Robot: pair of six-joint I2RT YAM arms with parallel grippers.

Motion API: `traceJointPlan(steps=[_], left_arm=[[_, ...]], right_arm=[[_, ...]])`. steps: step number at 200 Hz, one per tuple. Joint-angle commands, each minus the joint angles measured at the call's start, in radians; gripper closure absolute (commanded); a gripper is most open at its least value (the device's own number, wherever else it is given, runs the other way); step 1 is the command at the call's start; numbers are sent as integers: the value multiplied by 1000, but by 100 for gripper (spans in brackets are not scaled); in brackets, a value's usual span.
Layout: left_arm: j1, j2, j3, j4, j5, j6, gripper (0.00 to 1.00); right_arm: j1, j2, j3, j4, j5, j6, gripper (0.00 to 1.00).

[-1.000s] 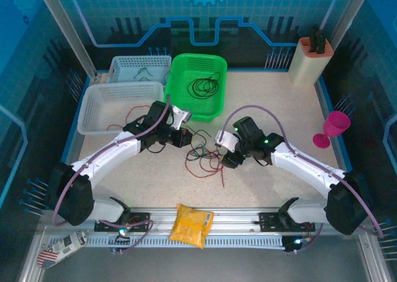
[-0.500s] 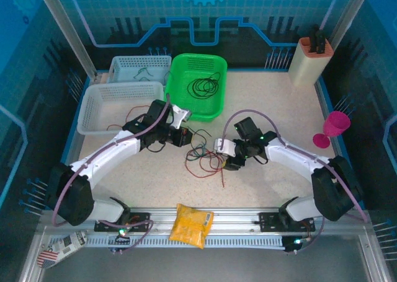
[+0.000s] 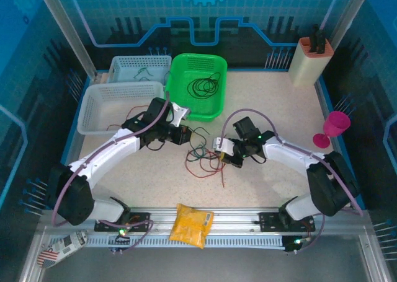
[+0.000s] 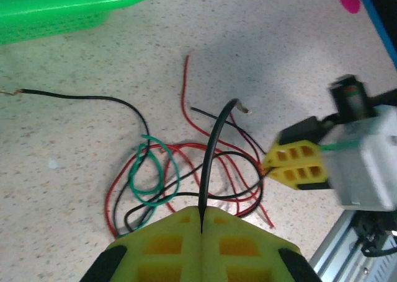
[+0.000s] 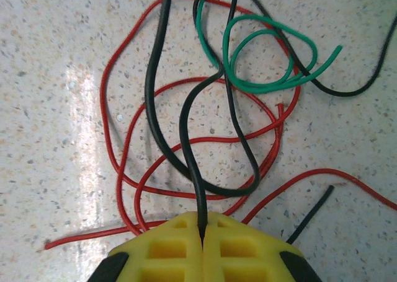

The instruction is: Untangle the cables

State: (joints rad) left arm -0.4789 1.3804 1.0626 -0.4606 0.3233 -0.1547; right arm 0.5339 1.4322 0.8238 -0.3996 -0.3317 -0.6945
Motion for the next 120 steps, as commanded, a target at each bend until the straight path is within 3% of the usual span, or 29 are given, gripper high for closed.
traceJointPlan(steps=[1, 64, 120], left_arm=[[-2, 35, 57, -83, -115, 16, 100], [2, 58, 96, -173, -207, 39, 100], [52, -4, 93, -261, -240, 56, 100]], right_arm=[[-39, -112, 19, -44, -65, 84, 100], [-329, -442, -51, 97, -312, 504, 100], [-502, -512, -20, 124, -352, 715, 100]])
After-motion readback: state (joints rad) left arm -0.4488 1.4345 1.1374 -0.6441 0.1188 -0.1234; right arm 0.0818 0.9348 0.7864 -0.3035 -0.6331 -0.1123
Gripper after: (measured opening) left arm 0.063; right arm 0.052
